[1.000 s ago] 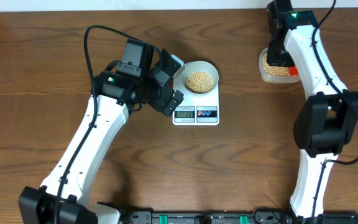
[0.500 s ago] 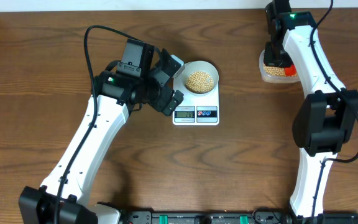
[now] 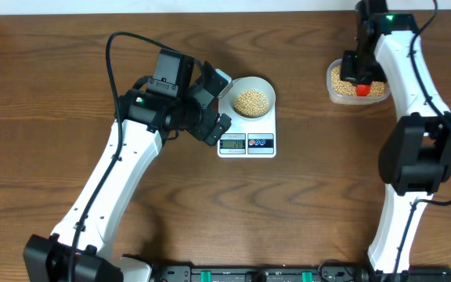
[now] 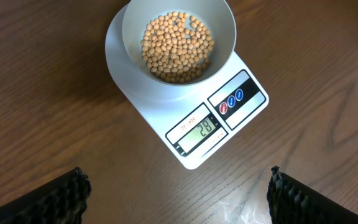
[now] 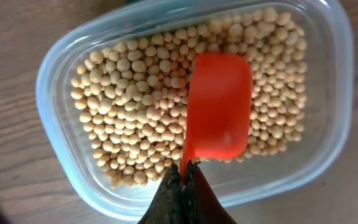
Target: Scoop item into bowl and weigh 50g on scale
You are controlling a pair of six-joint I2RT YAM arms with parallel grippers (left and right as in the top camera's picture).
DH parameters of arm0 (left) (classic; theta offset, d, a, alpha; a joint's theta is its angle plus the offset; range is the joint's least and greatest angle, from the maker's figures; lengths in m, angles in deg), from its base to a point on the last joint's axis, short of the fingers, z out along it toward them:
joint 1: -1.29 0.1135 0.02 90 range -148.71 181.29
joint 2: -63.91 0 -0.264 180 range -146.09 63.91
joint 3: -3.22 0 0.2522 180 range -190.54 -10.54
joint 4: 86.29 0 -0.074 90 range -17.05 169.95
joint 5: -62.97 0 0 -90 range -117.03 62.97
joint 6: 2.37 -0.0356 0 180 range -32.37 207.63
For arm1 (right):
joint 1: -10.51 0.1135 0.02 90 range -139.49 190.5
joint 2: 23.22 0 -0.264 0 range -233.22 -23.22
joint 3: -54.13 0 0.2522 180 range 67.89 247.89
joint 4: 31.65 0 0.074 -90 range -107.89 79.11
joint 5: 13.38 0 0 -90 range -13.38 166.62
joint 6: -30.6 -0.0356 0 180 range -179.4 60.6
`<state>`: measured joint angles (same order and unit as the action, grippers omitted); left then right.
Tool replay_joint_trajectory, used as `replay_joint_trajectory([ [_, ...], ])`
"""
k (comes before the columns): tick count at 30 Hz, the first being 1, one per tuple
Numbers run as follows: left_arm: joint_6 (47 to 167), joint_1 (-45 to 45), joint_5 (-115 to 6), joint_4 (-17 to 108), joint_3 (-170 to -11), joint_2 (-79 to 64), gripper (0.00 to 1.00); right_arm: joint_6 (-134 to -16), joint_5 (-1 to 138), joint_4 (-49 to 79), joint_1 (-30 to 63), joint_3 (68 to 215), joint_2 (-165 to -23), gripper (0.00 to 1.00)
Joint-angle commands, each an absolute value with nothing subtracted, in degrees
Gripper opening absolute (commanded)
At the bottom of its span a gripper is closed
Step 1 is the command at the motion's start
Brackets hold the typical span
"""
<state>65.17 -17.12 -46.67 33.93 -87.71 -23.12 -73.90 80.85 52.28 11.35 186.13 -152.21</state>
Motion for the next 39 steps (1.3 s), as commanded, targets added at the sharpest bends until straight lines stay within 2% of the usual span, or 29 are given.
replay_joint_trajectory([
  [1, 65.48, -17.03, -47.56, 34.01, -87.25, -23.77, 0.93, -69.31, 71.34, 52.11, 8.72, 186.24, -153.32, 0.01],
  [17, 65.48, -17.03, -47.56, 34.01, -87.25, -23.77, 0.93, -60.42, 53.4, 52.18, 5.1, 186.24, -153.32, 0.01],
  [39, 65.48, -17.03, -47.56, 34.01, -87.25, -23.77, 0.93, -56.83, 47.26, 53.42, -4.0, 185.08, -153.74, 0.01],
])
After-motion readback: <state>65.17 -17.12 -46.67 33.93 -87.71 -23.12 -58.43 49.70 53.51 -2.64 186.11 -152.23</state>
